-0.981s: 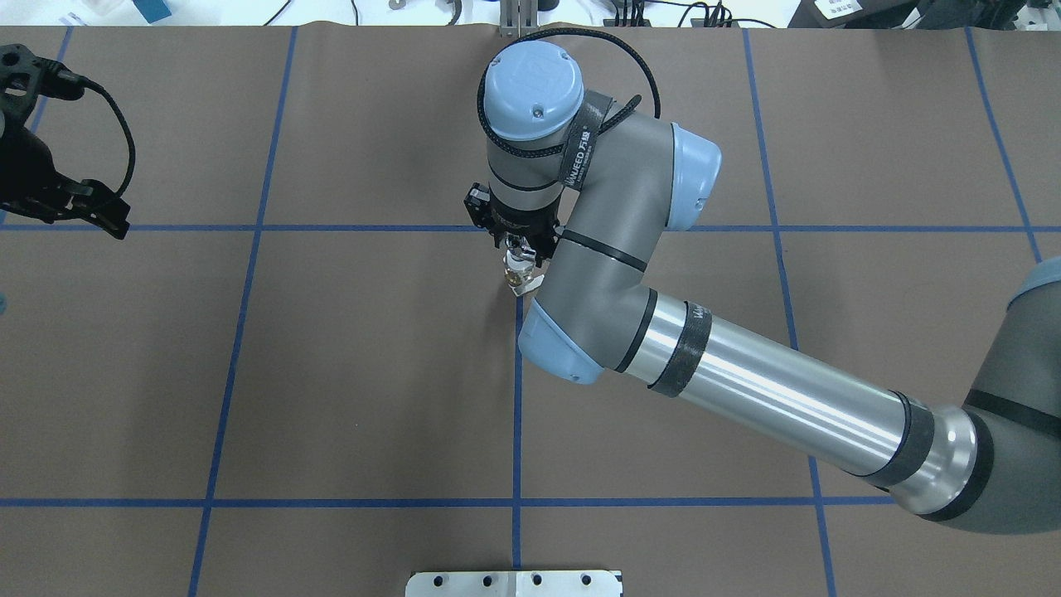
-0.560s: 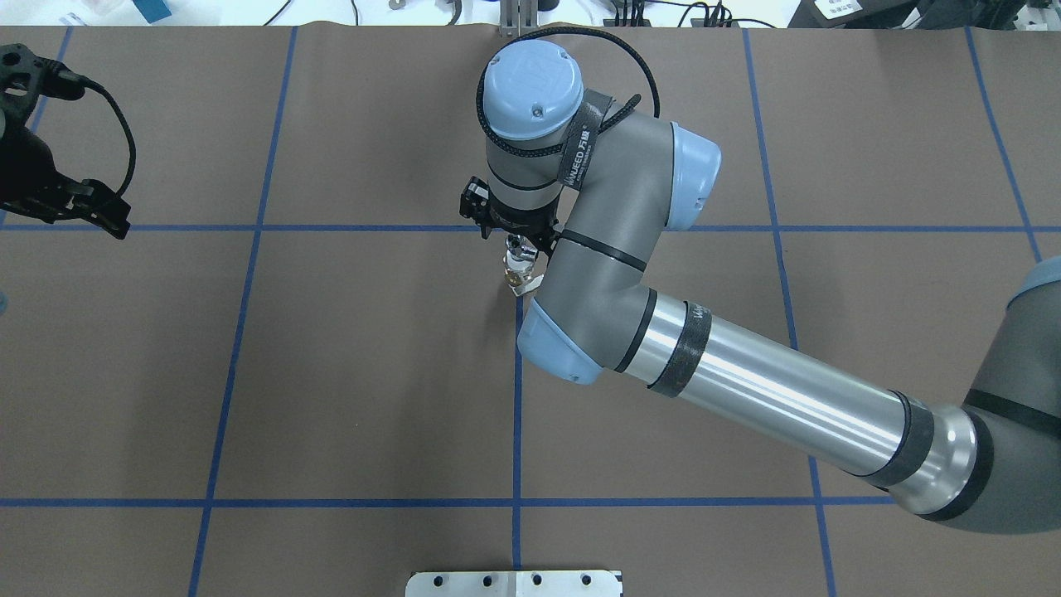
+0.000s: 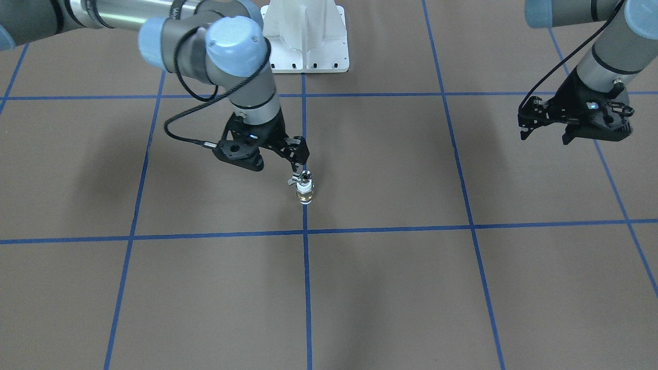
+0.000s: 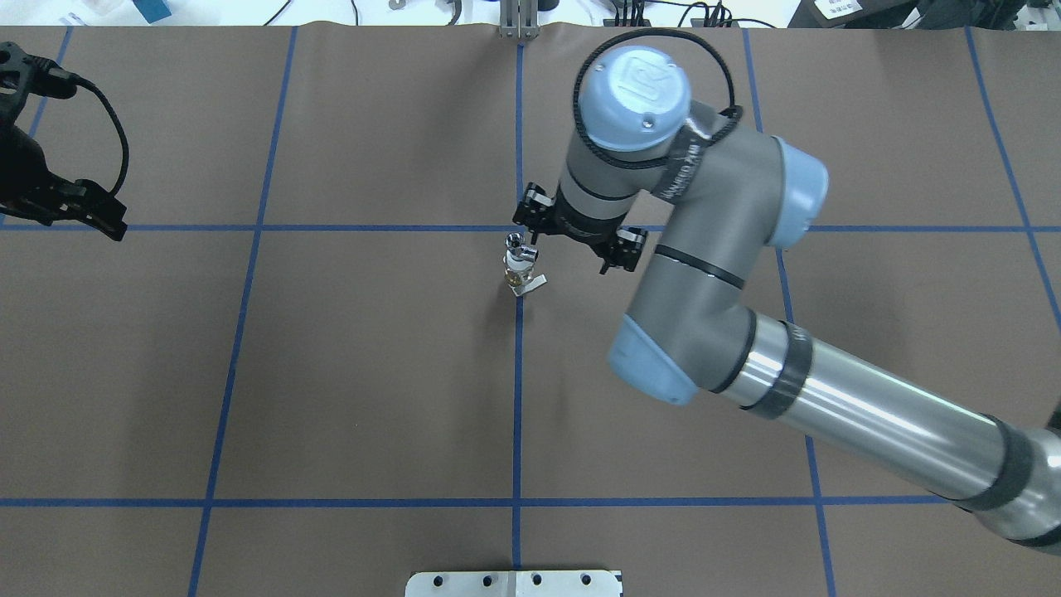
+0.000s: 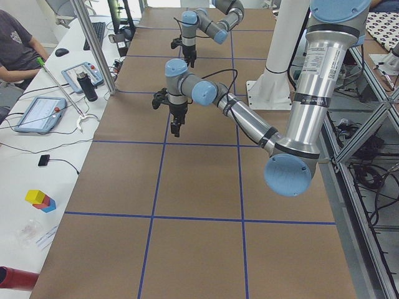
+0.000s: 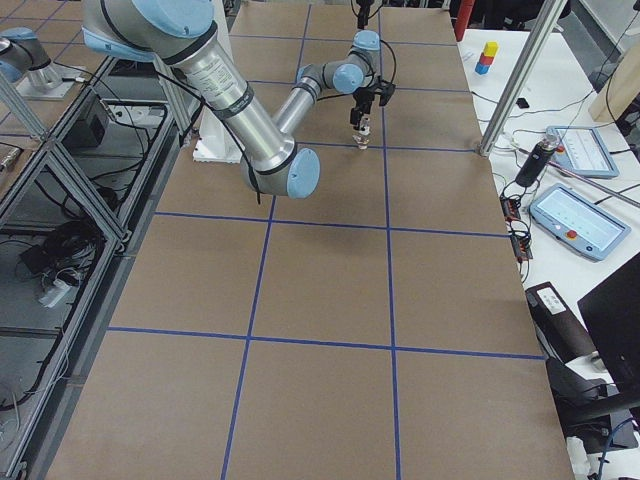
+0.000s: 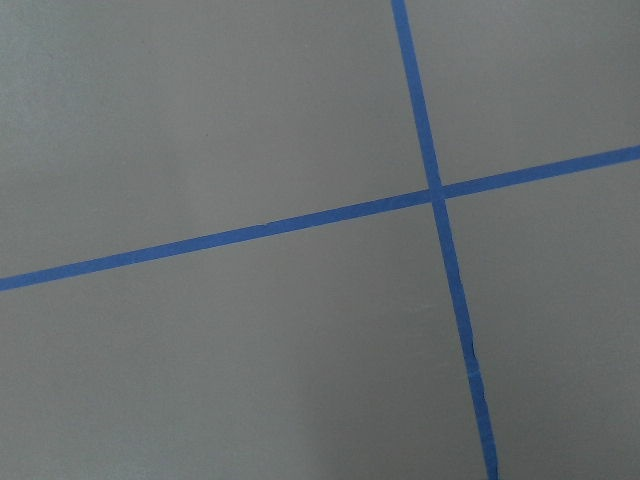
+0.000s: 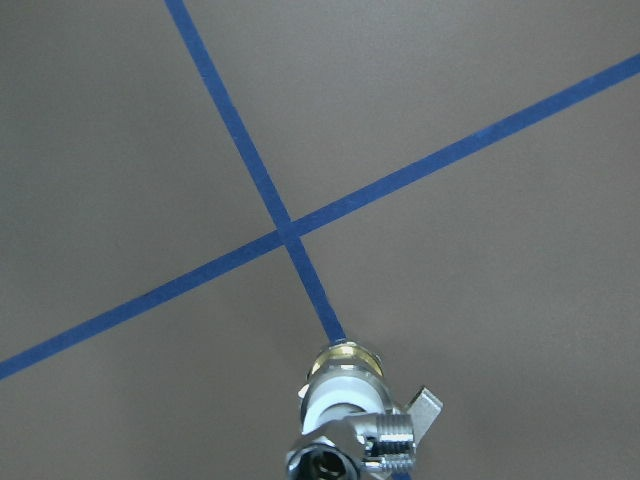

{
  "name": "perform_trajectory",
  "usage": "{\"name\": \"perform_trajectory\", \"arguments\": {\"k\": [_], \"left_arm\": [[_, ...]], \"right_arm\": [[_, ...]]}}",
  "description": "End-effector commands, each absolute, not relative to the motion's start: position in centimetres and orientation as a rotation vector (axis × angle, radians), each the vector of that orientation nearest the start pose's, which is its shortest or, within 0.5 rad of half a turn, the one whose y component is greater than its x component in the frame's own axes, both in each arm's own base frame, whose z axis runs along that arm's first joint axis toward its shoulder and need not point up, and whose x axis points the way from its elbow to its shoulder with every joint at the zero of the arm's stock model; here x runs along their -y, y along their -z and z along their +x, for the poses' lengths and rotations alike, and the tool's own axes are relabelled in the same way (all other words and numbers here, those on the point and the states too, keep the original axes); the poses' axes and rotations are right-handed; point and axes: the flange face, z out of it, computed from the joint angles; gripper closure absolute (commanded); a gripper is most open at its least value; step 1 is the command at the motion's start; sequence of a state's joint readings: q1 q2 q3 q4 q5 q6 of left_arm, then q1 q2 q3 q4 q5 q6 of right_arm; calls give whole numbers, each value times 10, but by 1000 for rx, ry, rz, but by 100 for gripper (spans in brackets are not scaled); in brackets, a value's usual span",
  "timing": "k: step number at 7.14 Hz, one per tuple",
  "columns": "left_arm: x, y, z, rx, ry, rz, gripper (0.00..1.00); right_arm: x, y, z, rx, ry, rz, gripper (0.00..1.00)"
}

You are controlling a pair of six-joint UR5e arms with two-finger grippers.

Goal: Assemble PPR valve and pipe with both arms
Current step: 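Open the right gripper and withdraw the right arm away from the assembly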

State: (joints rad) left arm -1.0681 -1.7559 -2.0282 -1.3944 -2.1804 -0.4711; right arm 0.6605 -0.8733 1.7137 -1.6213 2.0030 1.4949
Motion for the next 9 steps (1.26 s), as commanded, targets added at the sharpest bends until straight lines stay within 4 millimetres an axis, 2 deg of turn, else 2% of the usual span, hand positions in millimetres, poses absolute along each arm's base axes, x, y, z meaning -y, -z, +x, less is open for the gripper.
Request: {"name": "perform_trajectory", "arguments": {"k": [1,2,3,4,5,6,7,8,9], "left_arm": [[489,-375,162,-749,-151,127,2],[487,-389,139,-770,-142,114,1],[485,-406,105,-811,-196,123,1],[476,-426,76,-823,-221,133,1],[469,-447,46,-807,-246,155,1],[449,-481,23,-791,-267,139,1],[439,-497,-12,-782,-218,149,1],[427,-511,-30,-774,-234,159,1],[425,-516,-34,-772,-223,151,1]], "right_arm": [[469,-272,-351,882,-247,-66,0],[474,-319,-306,837,-200,-35,0],[484,-363,-260,796,-125,-4,0],[491,-399,-207,784,-83,6,0],[486,-442,-154,782,-28,2,0],[481,-475,-109,774,7,16,0],[471,-499,-82,762,-14,7,0],[464,-518,-65,765,2,37,0],[456,-540,-50,780,-15,42,0]]}}
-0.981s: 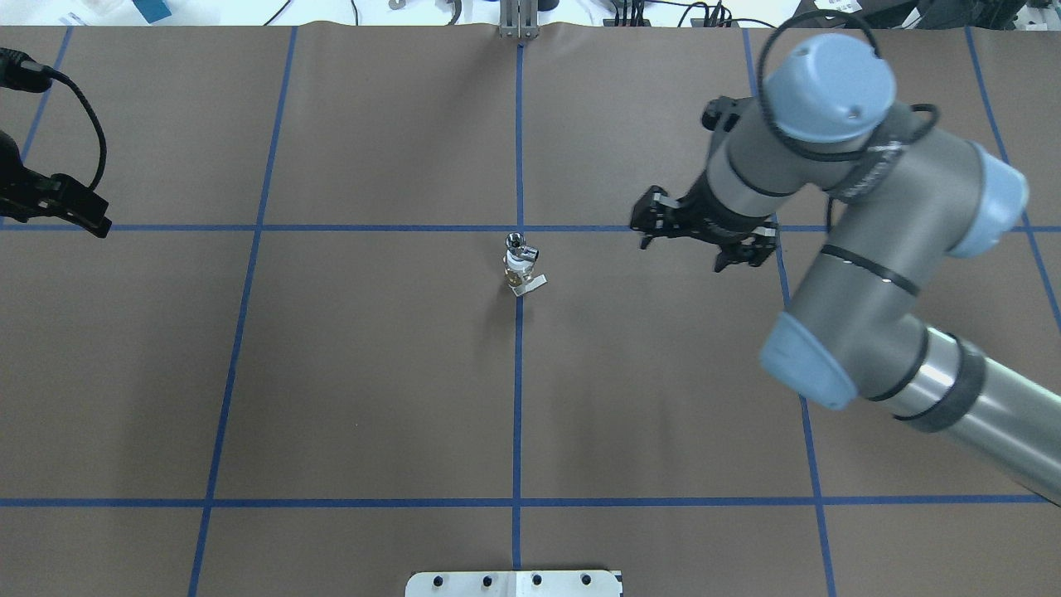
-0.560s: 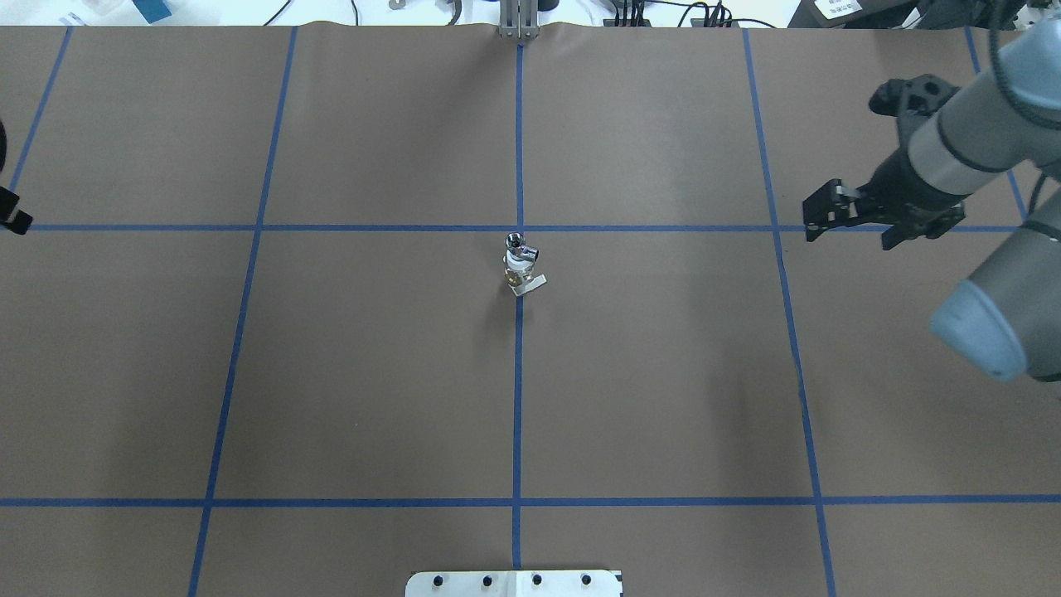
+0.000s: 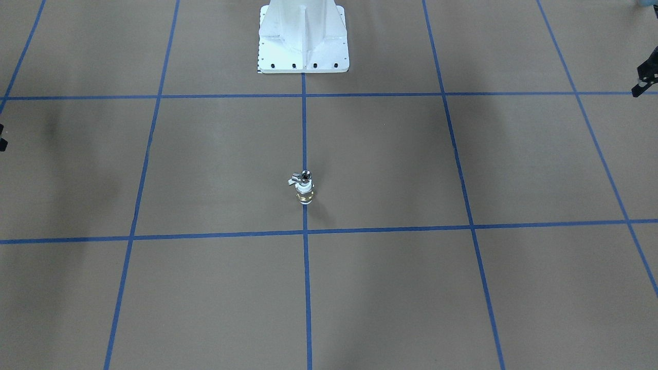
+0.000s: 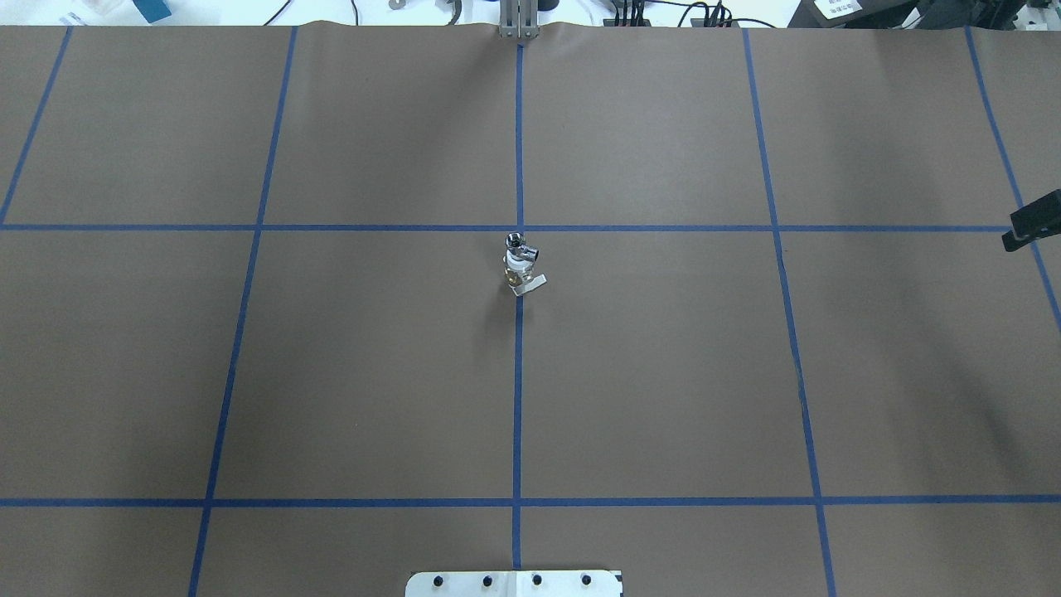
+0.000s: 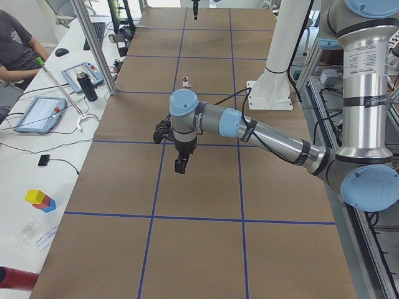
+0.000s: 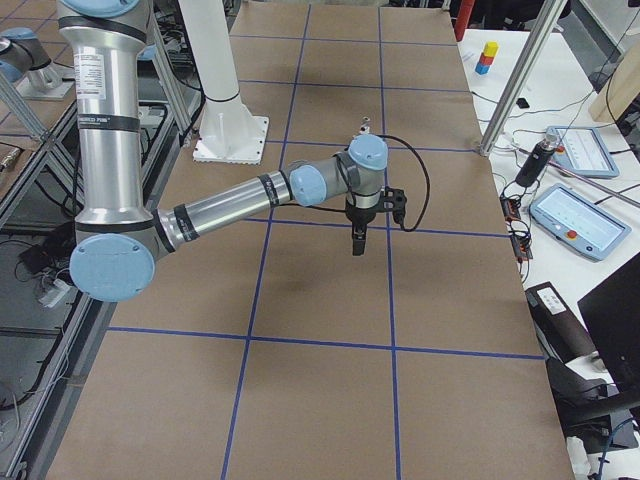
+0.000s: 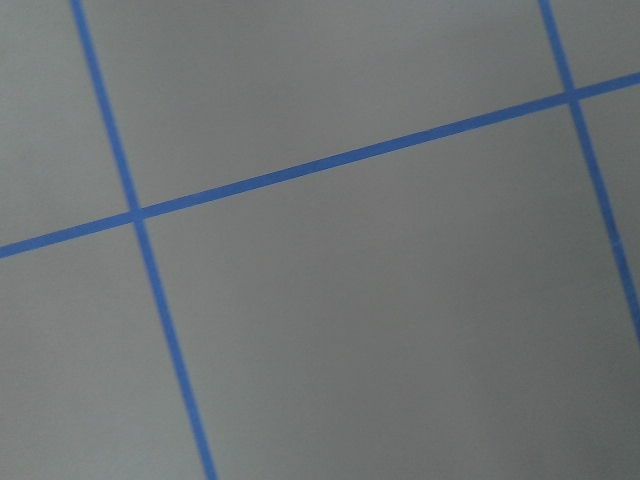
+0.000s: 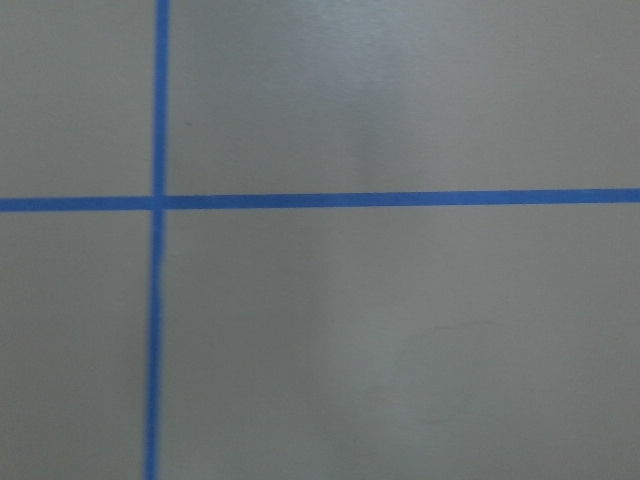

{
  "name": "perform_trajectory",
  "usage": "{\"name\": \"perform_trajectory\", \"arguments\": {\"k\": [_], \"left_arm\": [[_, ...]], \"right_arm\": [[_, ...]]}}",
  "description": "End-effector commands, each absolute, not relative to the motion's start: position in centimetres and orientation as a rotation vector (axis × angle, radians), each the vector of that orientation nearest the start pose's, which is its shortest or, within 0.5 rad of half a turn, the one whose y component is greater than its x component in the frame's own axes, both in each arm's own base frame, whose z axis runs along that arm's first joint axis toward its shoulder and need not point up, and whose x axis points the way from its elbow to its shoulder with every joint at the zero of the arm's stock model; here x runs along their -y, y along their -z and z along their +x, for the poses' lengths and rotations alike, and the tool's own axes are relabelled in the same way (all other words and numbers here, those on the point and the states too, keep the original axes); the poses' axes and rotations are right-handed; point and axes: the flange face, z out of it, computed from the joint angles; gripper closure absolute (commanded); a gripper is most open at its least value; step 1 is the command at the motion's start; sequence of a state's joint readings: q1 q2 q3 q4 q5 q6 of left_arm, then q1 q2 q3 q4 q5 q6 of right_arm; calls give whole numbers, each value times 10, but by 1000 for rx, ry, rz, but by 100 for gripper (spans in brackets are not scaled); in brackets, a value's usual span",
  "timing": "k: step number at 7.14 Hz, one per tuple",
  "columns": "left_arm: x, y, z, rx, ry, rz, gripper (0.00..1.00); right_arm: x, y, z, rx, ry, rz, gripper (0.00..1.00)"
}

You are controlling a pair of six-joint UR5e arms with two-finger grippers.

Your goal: Assemble PPR valve and pipe with both arms

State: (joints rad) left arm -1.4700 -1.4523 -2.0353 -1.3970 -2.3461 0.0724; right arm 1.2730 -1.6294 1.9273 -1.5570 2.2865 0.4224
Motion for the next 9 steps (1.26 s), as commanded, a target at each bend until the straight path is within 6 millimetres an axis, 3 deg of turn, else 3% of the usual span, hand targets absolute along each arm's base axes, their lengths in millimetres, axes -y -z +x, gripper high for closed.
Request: {"name": "perform_trajectory", "arguments": {"k": [1,4,6,8,9], "left_arm": [[422,-528,-52,-772,-165,139,1],[419,-560,-55,-774,-137,82,0],[421,-575,-55,-773,-129,62,0],[421,-581,-54,-775,-121,48,0],[421,-582,-54,-776,-119,44,0]], "right_arm": [[452,-559,-39,783,-23,55,0],[445,-568,-8,822,-23,83,0],[448,-553,15,877,-67,103,0],[463,-543,15,861,-86,65,0],[463,-544,5,858,-68,55,0]]}}
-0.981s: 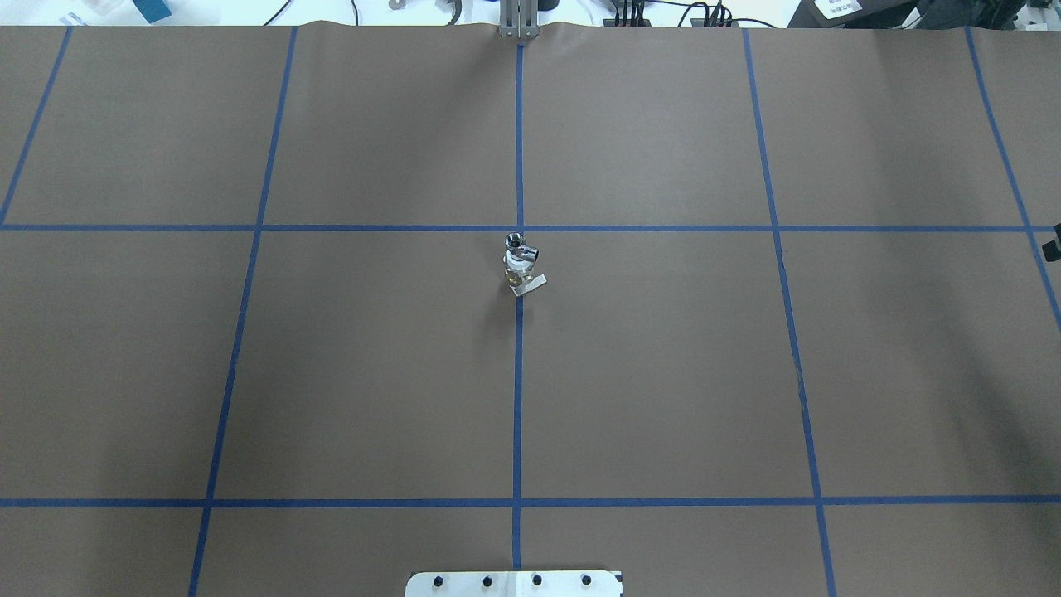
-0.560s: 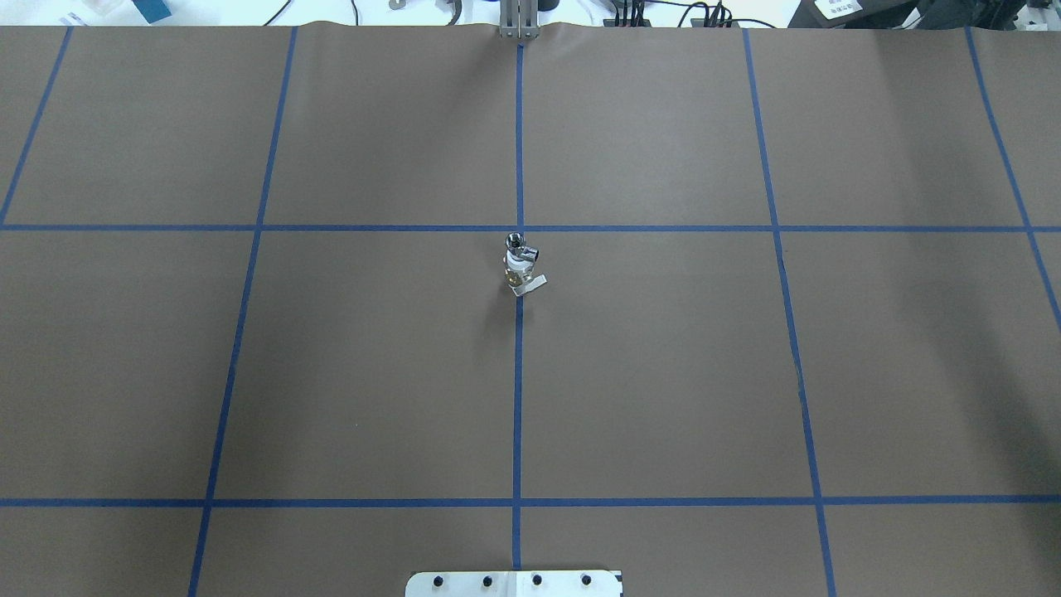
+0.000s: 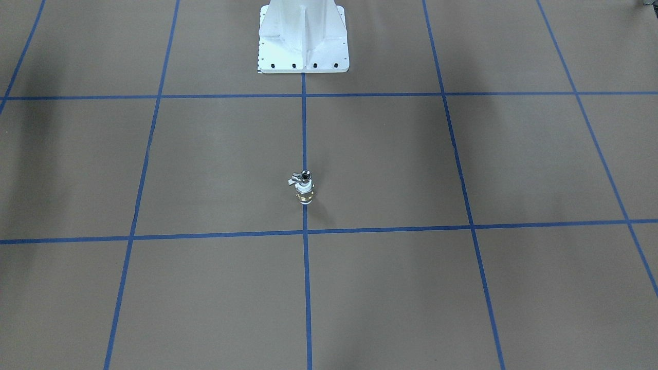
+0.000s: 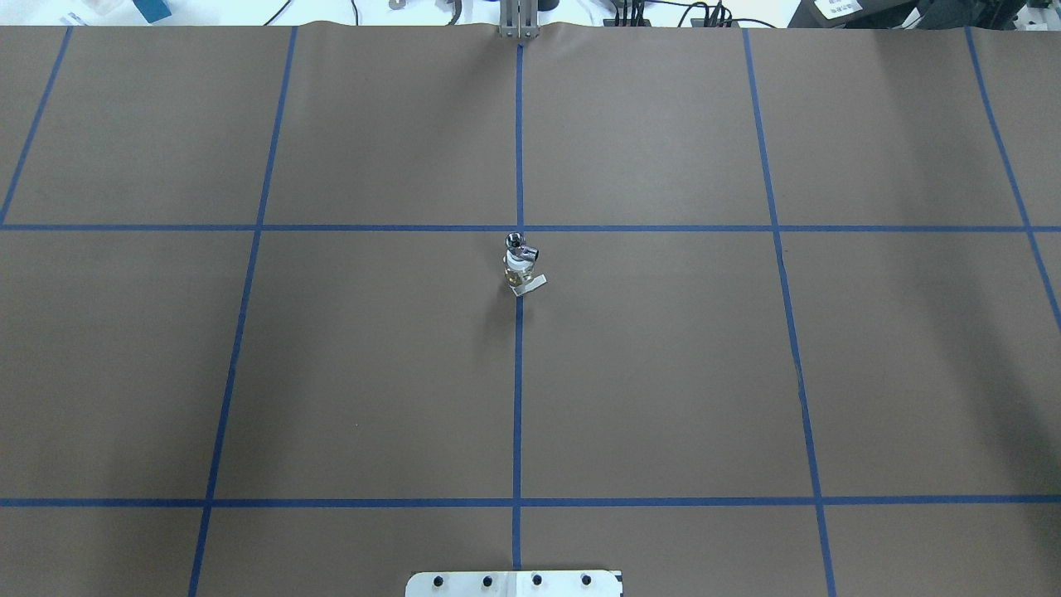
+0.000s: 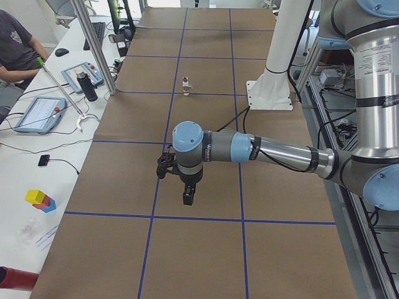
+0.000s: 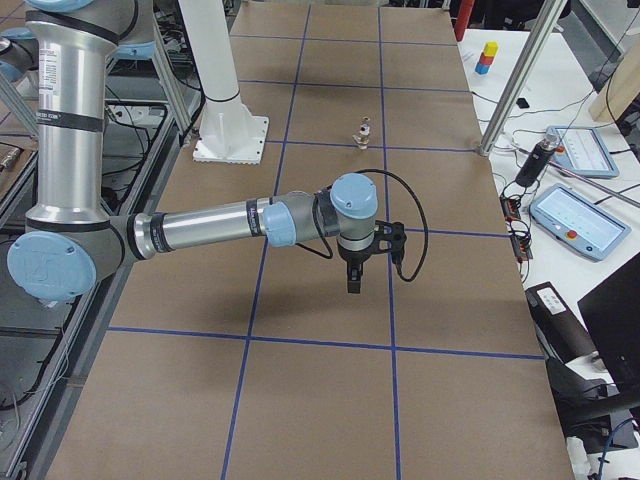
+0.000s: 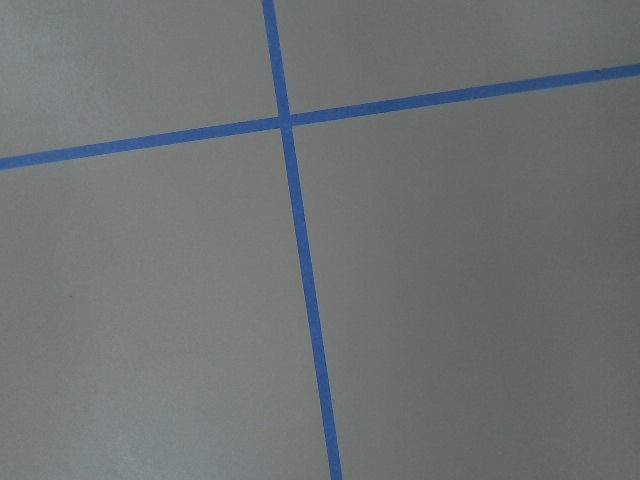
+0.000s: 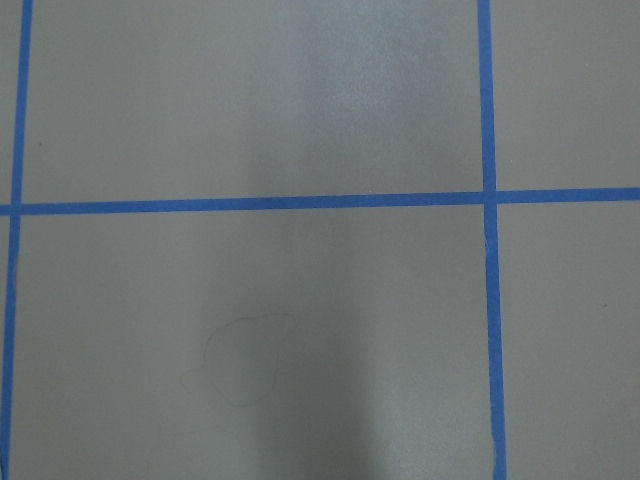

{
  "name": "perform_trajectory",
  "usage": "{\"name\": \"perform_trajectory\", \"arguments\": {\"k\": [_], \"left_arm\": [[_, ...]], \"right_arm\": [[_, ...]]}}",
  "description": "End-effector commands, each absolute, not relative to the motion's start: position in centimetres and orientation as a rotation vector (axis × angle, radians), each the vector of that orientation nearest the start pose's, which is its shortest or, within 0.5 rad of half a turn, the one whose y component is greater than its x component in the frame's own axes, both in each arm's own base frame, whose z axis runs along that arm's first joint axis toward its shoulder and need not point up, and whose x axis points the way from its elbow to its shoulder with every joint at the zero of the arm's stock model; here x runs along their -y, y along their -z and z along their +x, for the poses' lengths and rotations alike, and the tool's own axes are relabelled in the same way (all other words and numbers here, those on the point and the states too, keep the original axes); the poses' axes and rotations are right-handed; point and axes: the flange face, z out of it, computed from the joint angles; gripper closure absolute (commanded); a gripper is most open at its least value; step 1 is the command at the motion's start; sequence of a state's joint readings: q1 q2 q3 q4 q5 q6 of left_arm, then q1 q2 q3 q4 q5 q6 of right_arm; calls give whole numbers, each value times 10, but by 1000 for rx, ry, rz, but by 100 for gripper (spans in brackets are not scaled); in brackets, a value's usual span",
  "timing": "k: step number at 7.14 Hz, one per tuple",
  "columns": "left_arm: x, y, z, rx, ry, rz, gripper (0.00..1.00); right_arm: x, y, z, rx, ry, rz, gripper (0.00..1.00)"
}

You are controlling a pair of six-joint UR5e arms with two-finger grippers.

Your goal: Assemble PPR valve and pipe with both arms

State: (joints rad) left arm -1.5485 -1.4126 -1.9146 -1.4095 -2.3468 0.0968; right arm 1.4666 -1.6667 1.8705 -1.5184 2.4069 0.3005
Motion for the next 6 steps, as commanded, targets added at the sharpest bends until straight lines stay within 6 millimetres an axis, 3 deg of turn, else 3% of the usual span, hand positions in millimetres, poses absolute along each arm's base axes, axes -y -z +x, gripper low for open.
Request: {"name": "perform_trajectory", "arguments": {"k": [1,4,6], "left_arm": [[422,-587,-54,-776,-113,33,0],[424,-598,-54,-776,-108,44,0],[424,-595,-54,-775,-112,58,0]], "right_arm": [[463,-545,1,854,-60,50,0],[465,-546,-7,810,-38,57,0],[462,-552,4,796,16,55,0]]}}
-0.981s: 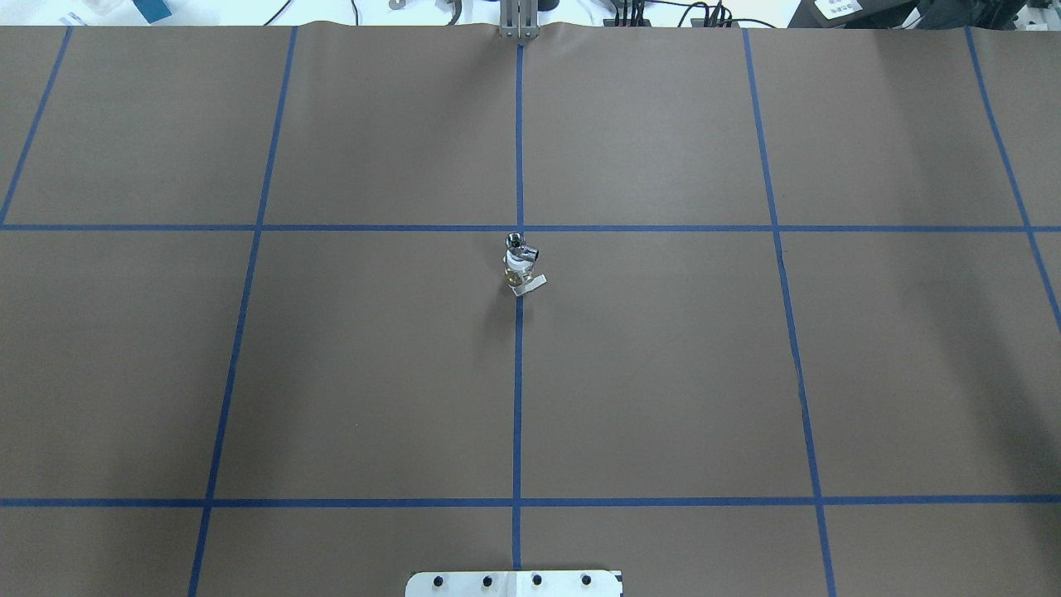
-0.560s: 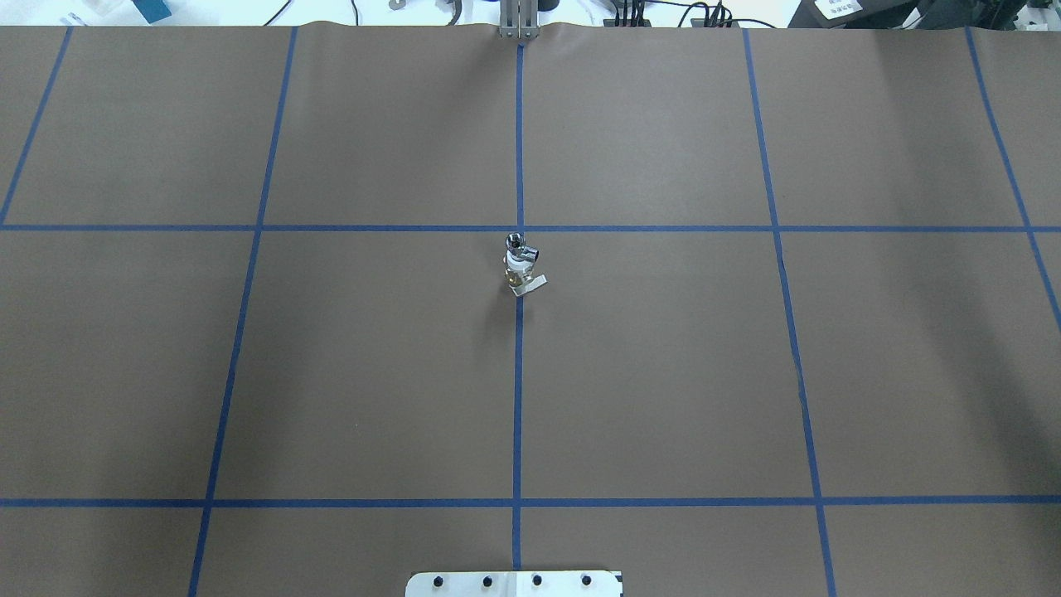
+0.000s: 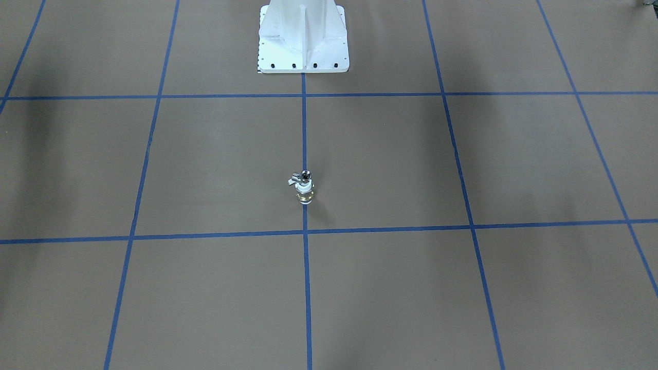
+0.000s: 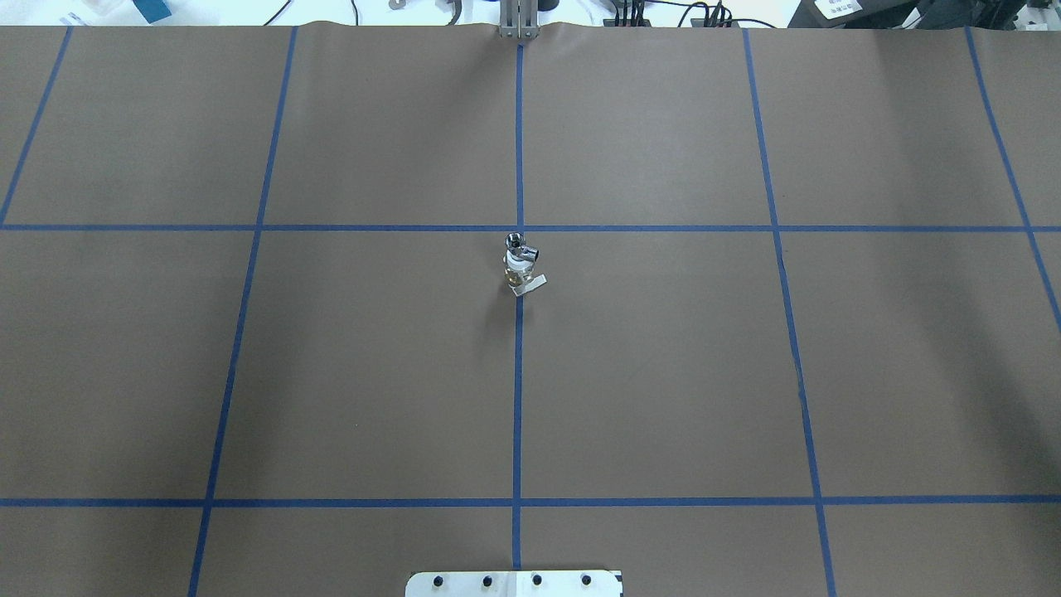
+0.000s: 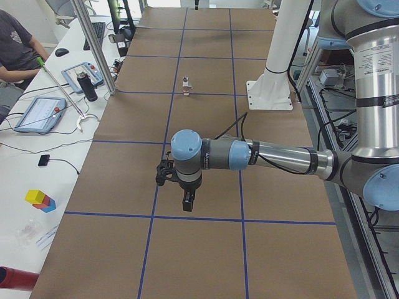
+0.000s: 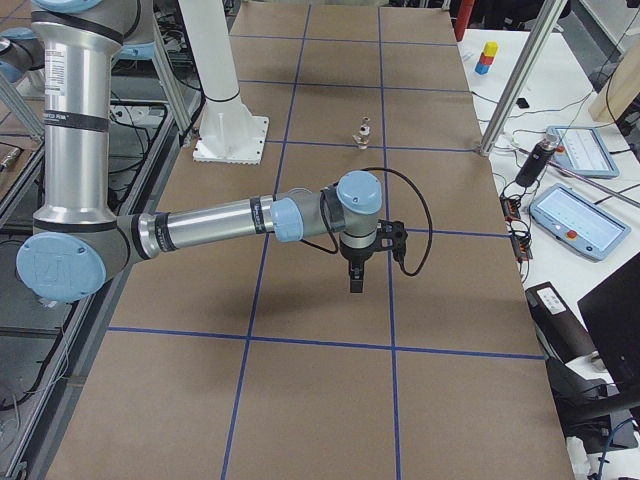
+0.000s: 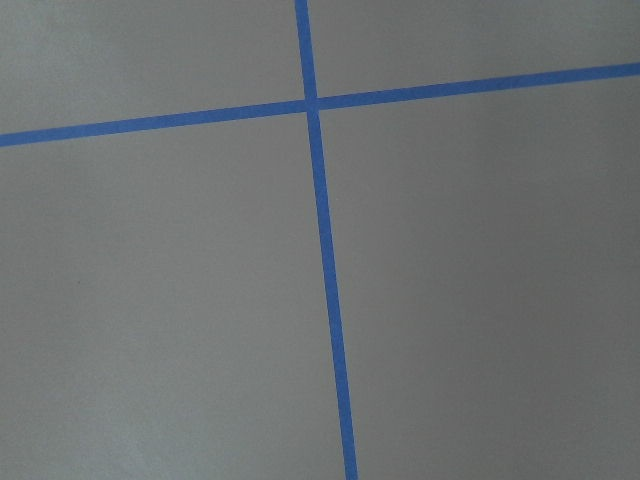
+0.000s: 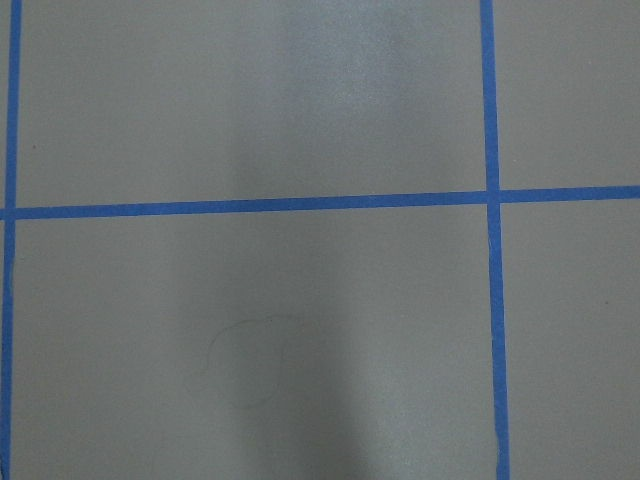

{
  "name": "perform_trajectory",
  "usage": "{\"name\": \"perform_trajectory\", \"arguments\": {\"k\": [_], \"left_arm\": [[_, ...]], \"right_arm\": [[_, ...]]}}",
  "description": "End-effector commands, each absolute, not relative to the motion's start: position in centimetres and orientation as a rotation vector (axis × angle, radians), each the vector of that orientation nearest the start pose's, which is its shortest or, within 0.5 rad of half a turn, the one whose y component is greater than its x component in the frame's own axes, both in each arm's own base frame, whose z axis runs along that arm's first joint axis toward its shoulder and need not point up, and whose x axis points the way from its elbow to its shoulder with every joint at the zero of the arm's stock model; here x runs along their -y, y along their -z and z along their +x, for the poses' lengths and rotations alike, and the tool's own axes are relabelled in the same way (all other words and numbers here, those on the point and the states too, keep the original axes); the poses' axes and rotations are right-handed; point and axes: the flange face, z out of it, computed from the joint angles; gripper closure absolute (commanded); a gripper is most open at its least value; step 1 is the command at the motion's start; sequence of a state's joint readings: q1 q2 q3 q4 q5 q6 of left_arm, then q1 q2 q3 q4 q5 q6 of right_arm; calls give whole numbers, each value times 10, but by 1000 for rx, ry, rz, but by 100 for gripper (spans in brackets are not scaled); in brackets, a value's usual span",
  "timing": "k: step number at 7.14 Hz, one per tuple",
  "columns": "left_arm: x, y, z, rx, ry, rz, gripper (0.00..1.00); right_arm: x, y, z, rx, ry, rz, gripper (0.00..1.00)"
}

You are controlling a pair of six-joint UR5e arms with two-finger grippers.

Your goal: Assemble PPR valve and pipe with both arms

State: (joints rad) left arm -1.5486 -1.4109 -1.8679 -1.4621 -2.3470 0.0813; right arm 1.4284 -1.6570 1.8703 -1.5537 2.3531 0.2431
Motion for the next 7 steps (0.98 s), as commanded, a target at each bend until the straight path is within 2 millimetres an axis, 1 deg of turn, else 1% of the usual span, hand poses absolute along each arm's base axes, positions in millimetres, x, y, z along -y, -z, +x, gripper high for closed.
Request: {"name": "perform_trajectory", "arguments": {"k": [1,2,3,4,5,6,7], "left_arm": [[424,-589,-55,-776,-115,69,0],[424,-580,-54,-786,-119,85,0],[423,-568,-53,-813,-123,102,0],[423,-575,-52,-817,-119,89,0],[431,-582,-51,-818,-117,78,0],[427,-594,-57,-818,-98,61,0],[422,-595,-69,-809,-71,70,0]], "right_arm": [[461,-552,13,792,17,68,0],[460,-552,14,794,12,59,0],[469,-550,10,788,2,18,0],[472,-547,11,787,1,20,0],[469,-548,14,788,-4,24,0],[466,-547,18,787,-13,29,0],[462,-544,20,790,-8,40,0]]}}
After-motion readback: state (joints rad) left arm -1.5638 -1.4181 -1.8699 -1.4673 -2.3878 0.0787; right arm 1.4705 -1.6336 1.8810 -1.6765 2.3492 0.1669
